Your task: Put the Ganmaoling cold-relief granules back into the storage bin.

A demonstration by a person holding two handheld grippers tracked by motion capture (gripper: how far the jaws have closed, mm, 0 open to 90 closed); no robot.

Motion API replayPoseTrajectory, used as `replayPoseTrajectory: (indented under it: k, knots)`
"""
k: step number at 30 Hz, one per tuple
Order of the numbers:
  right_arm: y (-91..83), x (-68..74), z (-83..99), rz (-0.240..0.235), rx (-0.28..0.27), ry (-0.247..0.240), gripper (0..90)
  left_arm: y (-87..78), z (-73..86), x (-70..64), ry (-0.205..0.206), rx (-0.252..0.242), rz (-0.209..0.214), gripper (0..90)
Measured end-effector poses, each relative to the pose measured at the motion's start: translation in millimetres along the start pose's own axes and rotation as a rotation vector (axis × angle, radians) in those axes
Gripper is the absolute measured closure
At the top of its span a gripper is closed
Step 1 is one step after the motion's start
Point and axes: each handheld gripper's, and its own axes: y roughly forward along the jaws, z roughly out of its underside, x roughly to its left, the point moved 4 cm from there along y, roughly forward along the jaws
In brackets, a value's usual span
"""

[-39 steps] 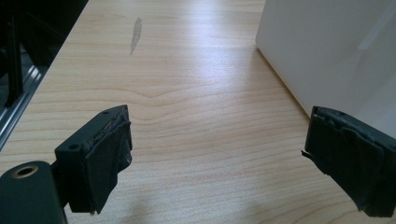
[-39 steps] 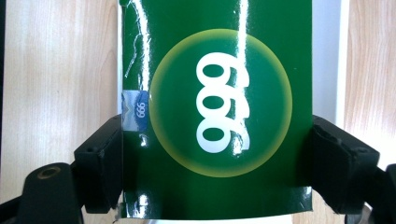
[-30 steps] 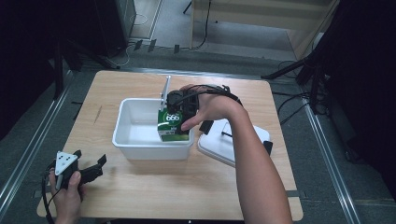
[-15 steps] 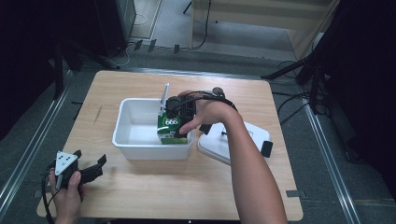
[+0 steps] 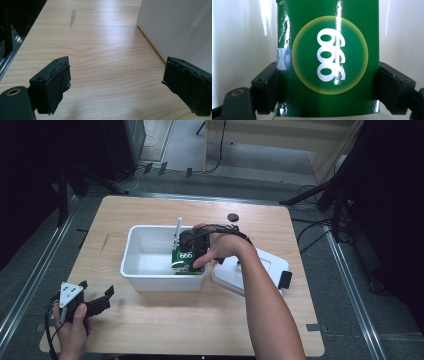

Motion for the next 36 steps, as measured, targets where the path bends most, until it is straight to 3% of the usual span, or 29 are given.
replayPoseTrajectory:
  k: [13, 33, 36]
  knots:
    - [11.8, 1.7, 2.4, -0.007, 0.023, -0.002, 15.7, 0.1, -0.1, 0.4, 0.000, -0.001, 0.000, 8.0]
    - [10.1, 3.5, 5.2, -0.024, 0.034, -0.011, 14.4, 0.1, 0.0, 0.7, -0.009, 0.000, -0.003, 8.0]
    - [5.8, 4.1, 4.8, -0.022, 0.025, 0.007, 14.7, 0.0, 0.0, 0.7, -0.010, -0.001, -0.003, 8.0]
